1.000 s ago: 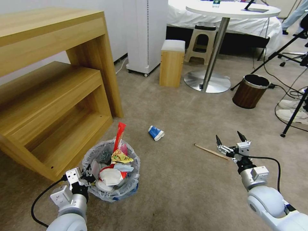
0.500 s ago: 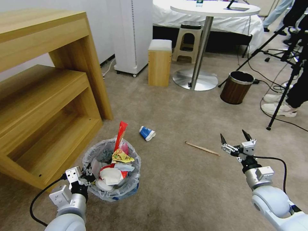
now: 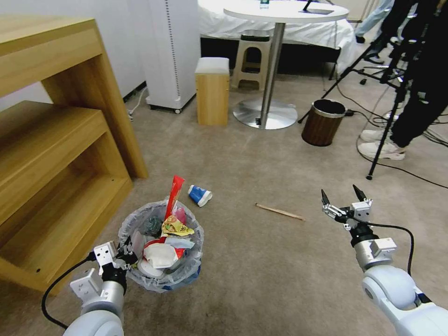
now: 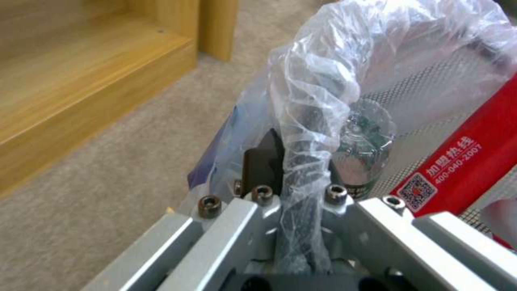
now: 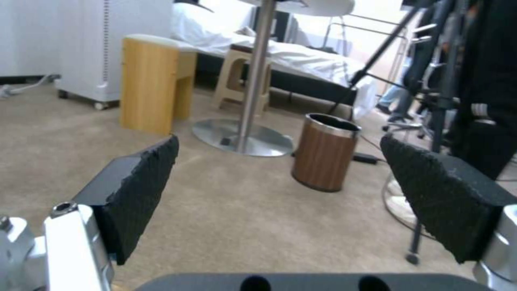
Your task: Pick up the trash bin and place the garbage on the floor into it.
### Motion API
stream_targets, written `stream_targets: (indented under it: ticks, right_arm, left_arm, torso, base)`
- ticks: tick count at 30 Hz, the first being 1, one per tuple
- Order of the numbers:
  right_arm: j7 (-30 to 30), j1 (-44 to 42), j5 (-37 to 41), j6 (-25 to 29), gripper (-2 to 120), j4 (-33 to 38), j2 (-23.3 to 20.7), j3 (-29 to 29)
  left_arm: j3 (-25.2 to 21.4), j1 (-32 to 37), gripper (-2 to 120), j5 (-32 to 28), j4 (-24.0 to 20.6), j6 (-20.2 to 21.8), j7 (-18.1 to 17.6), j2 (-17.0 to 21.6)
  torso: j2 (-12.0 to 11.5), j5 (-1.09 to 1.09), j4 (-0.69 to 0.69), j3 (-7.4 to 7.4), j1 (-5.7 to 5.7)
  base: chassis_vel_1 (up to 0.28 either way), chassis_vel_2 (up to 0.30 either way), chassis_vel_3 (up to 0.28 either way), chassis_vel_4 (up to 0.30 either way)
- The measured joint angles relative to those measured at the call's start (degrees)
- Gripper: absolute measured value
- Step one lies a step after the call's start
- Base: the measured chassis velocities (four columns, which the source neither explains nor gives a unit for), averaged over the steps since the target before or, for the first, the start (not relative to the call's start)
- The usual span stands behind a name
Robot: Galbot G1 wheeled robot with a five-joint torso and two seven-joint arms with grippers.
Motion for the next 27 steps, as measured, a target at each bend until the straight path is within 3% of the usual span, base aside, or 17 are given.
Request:
stream_targets:
  ticks: [27]
  right_arm:
    - [-0.6,0.9,-3.1,2.1,100,-2.0,1.8,-1.1]
  left_arm:
    - [-0.4,-0.1,0,-0.4,-0.3,0.0,-0.3,-0.5]
  torso:
    - [0.0,0.0,0.0,0.0,0.0]
  base:
    - [-0.017,-0.019,-0.016,-0.016]
